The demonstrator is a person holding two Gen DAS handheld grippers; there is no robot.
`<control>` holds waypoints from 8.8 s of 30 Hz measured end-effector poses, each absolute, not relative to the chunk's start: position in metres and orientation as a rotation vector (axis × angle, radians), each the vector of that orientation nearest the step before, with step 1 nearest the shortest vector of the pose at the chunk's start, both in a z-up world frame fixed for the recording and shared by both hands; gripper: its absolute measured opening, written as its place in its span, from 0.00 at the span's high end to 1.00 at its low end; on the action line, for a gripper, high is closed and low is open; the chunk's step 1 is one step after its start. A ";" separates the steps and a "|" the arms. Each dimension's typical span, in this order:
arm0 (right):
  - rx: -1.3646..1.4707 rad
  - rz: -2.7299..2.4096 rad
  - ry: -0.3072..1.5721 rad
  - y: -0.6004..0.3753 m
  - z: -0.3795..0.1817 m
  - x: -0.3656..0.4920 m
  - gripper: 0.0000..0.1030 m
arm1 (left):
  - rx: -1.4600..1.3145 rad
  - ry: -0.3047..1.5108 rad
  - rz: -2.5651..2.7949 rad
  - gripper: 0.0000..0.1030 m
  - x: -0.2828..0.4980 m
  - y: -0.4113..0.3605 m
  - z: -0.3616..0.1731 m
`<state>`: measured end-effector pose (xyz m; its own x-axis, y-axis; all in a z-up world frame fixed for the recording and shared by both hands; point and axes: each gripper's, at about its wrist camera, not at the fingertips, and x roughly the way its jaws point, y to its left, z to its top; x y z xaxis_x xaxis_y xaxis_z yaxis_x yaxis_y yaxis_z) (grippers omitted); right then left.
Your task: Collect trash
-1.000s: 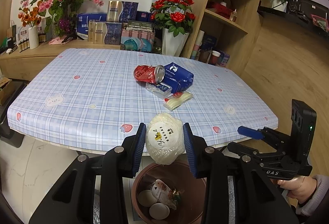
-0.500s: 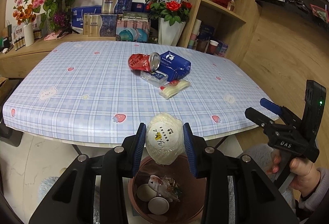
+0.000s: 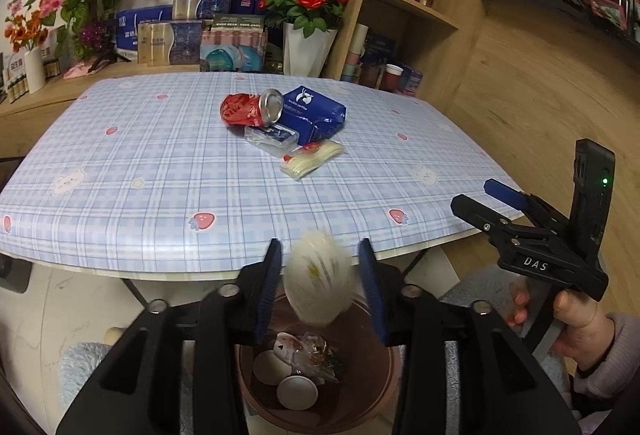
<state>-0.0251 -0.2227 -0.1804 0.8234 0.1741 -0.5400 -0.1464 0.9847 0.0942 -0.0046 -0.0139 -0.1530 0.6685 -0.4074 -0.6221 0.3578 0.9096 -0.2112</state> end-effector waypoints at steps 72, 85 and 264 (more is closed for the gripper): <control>0.171 0.091 0.867 -0.260 -0.251 0.158 0.06 | 0.123 0.789 -0.409 0.59 0.309 -0.066 -0.193; 0.186 0.119 0.900 -0.225 -0.249 0.179 0.06 | 0.033 0.686 -0.357 0.84 0.262 -0.012 -0.165; 0.145 0.078 0.737 -0.258 -0.202 0.079 0.06 | -0.066 0.722 -0.335 0.29 0.149 -0.010 -0.136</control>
